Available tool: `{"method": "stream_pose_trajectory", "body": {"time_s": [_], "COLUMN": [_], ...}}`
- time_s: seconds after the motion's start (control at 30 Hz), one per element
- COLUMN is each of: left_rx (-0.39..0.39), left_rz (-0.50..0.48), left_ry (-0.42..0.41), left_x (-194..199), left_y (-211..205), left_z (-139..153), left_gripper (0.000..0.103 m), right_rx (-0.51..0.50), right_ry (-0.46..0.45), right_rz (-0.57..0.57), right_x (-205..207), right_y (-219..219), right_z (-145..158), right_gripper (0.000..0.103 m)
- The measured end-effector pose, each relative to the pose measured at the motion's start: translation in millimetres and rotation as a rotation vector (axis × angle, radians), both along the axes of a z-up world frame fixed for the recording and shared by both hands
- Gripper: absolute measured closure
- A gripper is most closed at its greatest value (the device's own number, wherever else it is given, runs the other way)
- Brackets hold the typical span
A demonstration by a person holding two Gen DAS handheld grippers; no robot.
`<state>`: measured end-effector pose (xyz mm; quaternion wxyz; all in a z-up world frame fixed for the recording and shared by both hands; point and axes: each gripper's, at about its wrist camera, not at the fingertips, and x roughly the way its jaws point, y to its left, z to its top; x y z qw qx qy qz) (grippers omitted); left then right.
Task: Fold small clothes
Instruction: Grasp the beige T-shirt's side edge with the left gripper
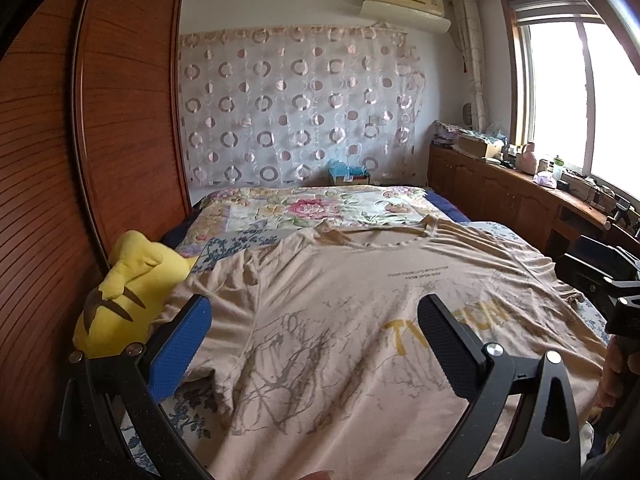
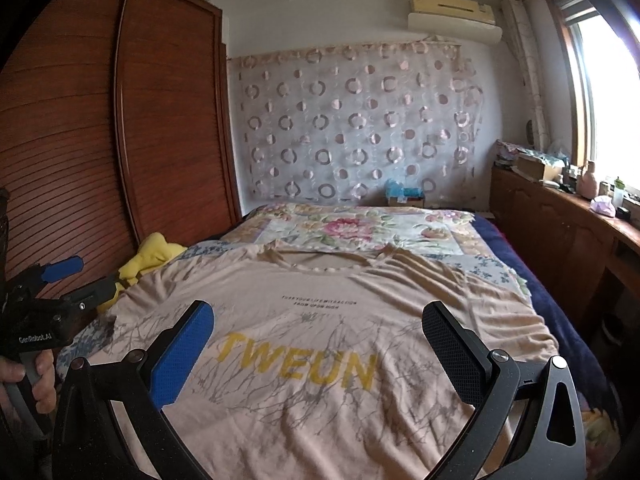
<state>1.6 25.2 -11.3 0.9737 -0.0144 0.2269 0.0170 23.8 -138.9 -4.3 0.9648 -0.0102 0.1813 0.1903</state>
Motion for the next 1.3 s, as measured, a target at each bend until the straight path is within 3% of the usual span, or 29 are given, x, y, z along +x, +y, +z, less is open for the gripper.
{"method": "stream_pose_trajectory", "body": {"time_s": [0.67,0.87,0.97,1.07,1.3], "left_rx": [0.024,-0.058,-0.098,-0.07,-0.115], "left_rz": [0.07,0.066,0.063,0.063,0.042], "left_ry": [0.199,0.267,0.306,0.324,0.392], "left_x": [32,40,48,54,78], "left_y": [89,130,145,149,167], "left_z": [-61,-78,-83,-83,-89], "left_gripper": [0.0,0.0,0.004,0.01,0.04], "right_rx": [-0.091,-0.112,-0.119,-0.121,-0.145], "right_ry": [0.146,0.18,0.185,0.197,0.192], "right_rz": [0.146,0.197,0.21,0.224,0.249], "right_x": [34,37,40,42,41], "right_y": [16,10,7,2,13], "right_z": [-10,-3,-2,-2,-5], "right_gripper": [0.0,0.0,0.0,0.0,0.0]}}
